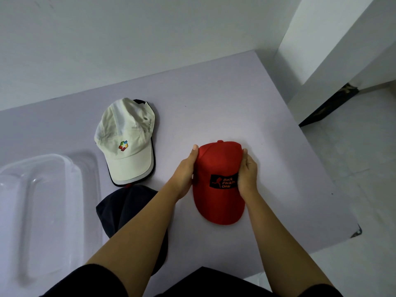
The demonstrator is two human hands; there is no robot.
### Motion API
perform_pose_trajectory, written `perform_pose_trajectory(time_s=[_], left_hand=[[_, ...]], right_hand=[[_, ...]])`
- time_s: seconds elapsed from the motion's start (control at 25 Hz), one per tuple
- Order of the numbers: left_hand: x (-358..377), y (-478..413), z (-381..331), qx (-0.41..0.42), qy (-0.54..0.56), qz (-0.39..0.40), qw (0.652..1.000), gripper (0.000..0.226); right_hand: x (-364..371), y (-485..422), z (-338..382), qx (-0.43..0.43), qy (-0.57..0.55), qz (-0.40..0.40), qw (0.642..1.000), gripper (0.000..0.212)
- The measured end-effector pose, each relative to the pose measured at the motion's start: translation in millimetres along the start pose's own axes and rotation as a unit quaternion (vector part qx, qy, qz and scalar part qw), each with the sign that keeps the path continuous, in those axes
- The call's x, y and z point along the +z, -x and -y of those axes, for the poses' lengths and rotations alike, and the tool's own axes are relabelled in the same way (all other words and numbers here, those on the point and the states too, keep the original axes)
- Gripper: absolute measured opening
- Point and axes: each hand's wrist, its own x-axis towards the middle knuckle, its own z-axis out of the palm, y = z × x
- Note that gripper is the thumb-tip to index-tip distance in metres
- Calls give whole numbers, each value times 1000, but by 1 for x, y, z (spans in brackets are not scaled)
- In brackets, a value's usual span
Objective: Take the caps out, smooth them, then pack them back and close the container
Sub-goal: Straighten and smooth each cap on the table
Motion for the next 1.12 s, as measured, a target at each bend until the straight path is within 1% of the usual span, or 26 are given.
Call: perform_pose_trajectory(time_s=[0.08, 0.12, 0.16, 0.2, 0.28, 0.36, 0.44, 0.52, 0.6, 0.68, 0.72, 0.76, 0.84, 0.88, 0.92, 0.96, 1.04, 1.12], left_hand=[[3, -1, 2, 12, -7, -89, 996, 55], [3, -3, 4, 17, -3, -126, 992, 54], [1, -5, 6, 23, 12, -154, 988, 54], [-1, -5, 7, 26, 32, -172, 984, 52], [-6, -6, 6, 44, 48, -195, 979, 47], [-2, -9, 5, 82, 19, -216, 973, 47], [10, -8, 1, 121, -42, -244, 961, 48], [16, -7, -4, 144, -73, -262, 952, 48], [15, -7, -5, 146, -46, -287, 946, 47], [10, -8, -1, 130, -24, -304, 943, 47], [9, -8, 1, 123, -29, -305, 944, 49], [9, -8, 1, 123, -44, -302, 944, 49], [8, -7, -2, 144, -107, -289, 940, 48], [8, -6, -5, 155, -139, -278, 938, 48], [7, -6, -8, 163, -160, -269, 936, 47], [7, -5, -9, 168, -166, -260, 936, 48], [8, -4, -9, 172, -175, -233, 941, 52], [7, -3, -8, 172, -200, -215, 940, 55]], right_hand=[[-1, 1, 5, 52, -9, 51, 997, 63], [-4, 0, 8, 68, 3, 70, 995, 70], [-8, -1, 11, 78, 22, 87, 993, 74], [-13, -3, 14, 81, 40, 101, 991, 73], [-21, -5, 21, 65, 70, 145, 985, 53], [-19, -4, 27, 44, 62, 184, 980, 39], [-9, -1, 25, 16, 40, 172, 984, 33], [-3, 0, 22, 12, 11, 127, 992, 37], [-4, -1, 23, 26, 7, 65, 998, 53], [-6, -4, 26, 41, 45, 16, 998, 70], [-5, -4, 27, 43, 62, 14, 997, 76], [-6, -5, 27, 42, 79, 34, 995, 78], [-7, -7, 24, 51, 98, 109, 988, 80], [-8, -8, 23, 55, 85, 137, 985, 68], [-10, -8, 23, 47, 65, 156, 984, 52], [-11, -9, 24, 33, 58, 168, 984, 40], [-11, -8, 25, 6, 57, 170, 984, 33], [-9, -6, 28, 3, 69, 157, 985, 30]])
